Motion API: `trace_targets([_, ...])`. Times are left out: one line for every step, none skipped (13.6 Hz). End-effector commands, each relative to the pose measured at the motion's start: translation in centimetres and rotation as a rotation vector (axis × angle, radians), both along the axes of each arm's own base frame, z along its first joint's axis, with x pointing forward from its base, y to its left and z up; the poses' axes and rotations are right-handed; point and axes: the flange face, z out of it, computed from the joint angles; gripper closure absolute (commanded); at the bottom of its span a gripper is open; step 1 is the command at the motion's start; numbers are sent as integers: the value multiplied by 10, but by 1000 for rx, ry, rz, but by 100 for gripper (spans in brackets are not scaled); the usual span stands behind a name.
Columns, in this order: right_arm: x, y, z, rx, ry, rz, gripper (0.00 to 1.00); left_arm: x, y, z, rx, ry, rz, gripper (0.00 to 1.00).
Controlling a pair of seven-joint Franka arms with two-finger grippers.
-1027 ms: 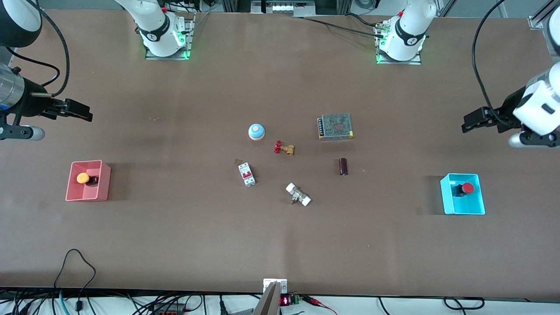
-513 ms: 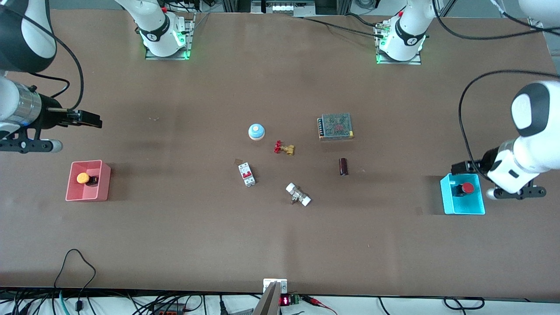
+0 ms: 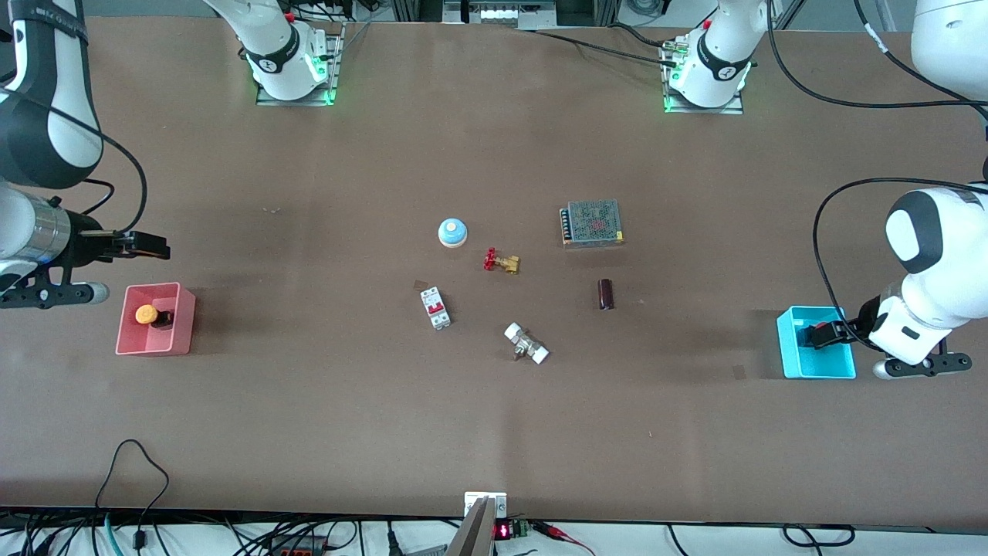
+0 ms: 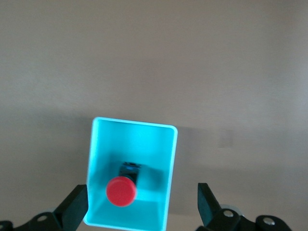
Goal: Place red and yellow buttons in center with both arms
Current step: 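Move the right gripper to the pink bin while the left gripper reaches the cyan bin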
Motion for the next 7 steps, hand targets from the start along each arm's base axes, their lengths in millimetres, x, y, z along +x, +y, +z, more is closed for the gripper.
trace_targets([4, -5, -27, -5, -42, 30, 0, 2, 7, -28, 25, -1, -31, 0])
trace_targets([3, -5, -41, -9, -66, 34, 0, 0, 16, -34, 23, 7, -19, 0])
trace_targets([4, -6, -51, -14, -98, 39, 0, -2, 22, -41, 19, 17, -10, 0])
trace_targets([6, -9, -60, -32, -119, 47, 0, -3, 27, -46, 19, 25, -3, 0])
trace_targets([8, -11, -64, -59, -132, 66, 0, -6, 26, -50, 16, 34, -3, 0])
trace_targets([11, -13, -69, -92, -140, 90, 0, -7, 28, -52, 15, 39, 0, 0])
trace_targets([13, -15, -73, -120, -158, 126, 0, -10, 27, -56, 13, 47, -2, 0])
